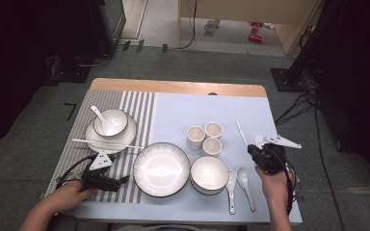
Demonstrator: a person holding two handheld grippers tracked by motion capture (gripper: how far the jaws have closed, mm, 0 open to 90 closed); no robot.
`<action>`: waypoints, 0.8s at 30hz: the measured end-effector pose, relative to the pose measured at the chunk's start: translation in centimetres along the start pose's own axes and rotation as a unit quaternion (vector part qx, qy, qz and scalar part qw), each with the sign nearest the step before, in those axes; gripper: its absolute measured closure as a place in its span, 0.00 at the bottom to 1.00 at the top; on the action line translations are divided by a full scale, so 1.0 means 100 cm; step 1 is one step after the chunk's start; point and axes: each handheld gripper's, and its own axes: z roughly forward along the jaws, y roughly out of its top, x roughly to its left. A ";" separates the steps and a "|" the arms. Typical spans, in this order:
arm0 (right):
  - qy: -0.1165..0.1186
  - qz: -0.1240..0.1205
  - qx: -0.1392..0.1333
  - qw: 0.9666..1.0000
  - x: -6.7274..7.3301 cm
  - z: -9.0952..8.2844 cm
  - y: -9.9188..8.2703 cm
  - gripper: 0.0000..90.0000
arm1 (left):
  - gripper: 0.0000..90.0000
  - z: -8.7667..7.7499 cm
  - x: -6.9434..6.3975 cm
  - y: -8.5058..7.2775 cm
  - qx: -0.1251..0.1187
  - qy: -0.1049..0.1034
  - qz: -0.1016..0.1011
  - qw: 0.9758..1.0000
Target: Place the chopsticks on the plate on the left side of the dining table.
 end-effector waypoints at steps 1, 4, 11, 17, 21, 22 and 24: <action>0.002 -0.004 0.000 1.000 0.003 -0.001 0.001 0.94 | 0.11 0.000 0.000 0.000 -0.001 0.000 0.000 1.000; 0.010 -0.015 0.002 1.000 0.009 -0.004 0.003 0.94 | 0.11 0.000 0.000 0.000 -0.001 0.000 -0.001 1.000; 0.030 -0.031 0.001 0.999 0.021 -0.010 0.010 0.94 | 0.11 0.000 0.000 0.000 0.000 0.000 0.000 1.000; 0.046 -0.047 0.001 0.998 0.030 -0.014 0.016 0.94 | 0.11 0.000 0.000 0.000 0.000 0.001 0.001 1.000; 0.055 -0.062 0.003 0.997 0.038 -0.017 0.021 0.95 | 0.11 0.000 0.000 0.000 0.000 0.000 0.000 1.000; 0.059 -0.066 0.002 0.996 0.040 -0.018 0.023 0.94 | 0.11 0.000 0.000 0.000 0.000 0.000 0.000 1.000; 0.062 -0.072 0.002 0.995 0.043 -0.019 0.025 0.95 | 0.11 0.000 0.000 0.000 0.000 0.001 0.001 1.000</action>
